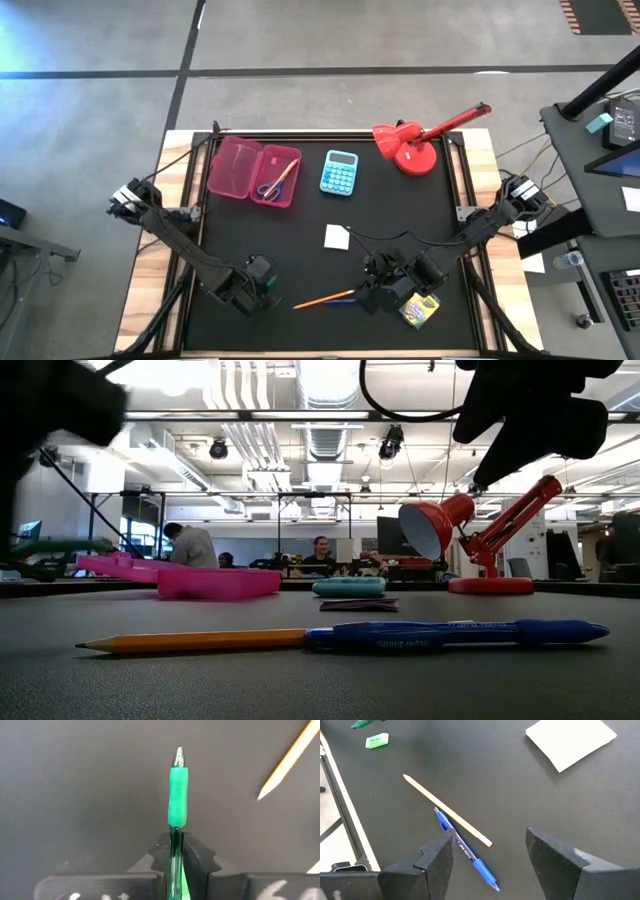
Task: Pack school essentials
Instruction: Put the green pen into the pink supply box
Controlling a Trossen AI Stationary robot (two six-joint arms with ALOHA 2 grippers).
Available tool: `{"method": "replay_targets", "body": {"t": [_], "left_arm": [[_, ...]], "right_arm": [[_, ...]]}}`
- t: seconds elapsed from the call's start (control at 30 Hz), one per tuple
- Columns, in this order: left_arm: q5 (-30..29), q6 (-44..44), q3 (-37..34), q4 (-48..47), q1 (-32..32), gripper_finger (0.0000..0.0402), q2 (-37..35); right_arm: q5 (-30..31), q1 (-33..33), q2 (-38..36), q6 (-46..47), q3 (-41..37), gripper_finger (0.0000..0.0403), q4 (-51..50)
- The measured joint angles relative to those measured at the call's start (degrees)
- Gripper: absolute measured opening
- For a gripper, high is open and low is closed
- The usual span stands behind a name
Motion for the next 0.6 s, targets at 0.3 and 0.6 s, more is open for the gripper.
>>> {"method": "replay_targets", "body": {"t": [0.3,0.6], "left_arm": [[-6.42,12.16,1.11,-3.45,14.63,0.0013,-4.94],[-6.45,35.53,1.15,-2.81,36.75,0.0013,-7.12]], "right_arm": [[0.02,-0.01,0.00,-0.01,0.15,0.0231,0.12],[0.58,-0.25,0.00,2.98,0.15,0.0231,0.01]]}}
